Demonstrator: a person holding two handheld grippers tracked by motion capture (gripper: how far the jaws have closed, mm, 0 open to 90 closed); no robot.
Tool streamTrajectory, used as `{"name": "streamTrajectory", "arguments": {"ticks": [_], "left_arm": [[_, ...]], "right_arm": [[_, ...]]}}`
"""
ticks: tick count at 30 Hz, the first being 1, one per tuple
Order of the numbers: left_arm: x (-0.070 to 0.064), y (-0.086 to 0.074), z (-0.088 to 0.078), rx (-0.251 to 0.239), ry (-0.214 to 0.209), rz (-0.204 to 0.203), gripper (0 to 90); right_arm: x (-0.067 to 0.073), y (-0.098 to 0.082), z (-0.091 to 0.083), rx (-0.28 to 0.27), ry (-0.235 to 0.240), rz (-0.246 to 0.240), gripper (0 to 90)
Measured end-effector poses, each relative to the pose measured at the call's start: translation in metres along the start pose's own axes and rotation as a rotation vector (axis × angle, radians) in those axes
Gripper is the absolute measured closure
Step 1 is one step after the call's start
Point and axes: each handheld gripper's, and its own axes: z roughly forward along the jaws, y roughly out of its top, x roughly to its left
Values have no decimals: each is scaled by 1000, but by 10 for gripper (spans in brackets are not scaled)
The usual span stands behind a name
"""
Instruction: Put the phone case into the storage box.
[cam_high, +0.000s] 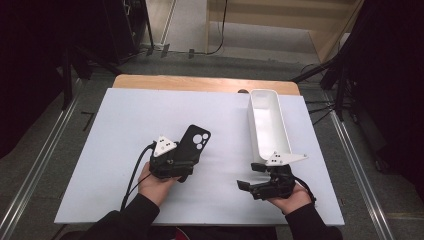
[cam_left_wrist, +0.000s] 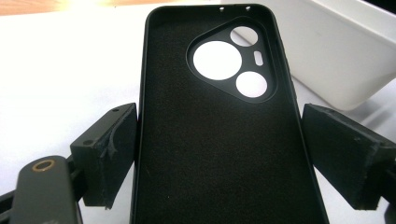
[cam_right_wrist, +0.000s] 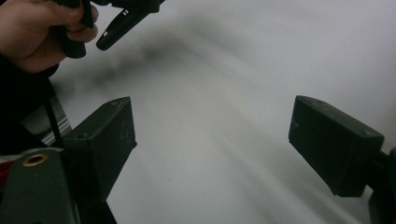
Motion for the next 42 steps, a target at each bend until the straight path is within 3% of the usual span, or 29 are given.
{"name": "streamTrajectory", "arguments": {"ticks": [15, 21, 42], "left_arm": [[-5, -3, 5, -51, 8, -4, 128], [-4, -4, 10, -55, 21, 28, 128], [-8, -6, 17, -89, -8, -5, 128]], "right_arm": [[-1, 20, 9, 6, -21, 25, 145], [-4, 31, 14, -10, -28, 53, 145], [-9, 67, 34, -33, -30, 109, 146]]}}
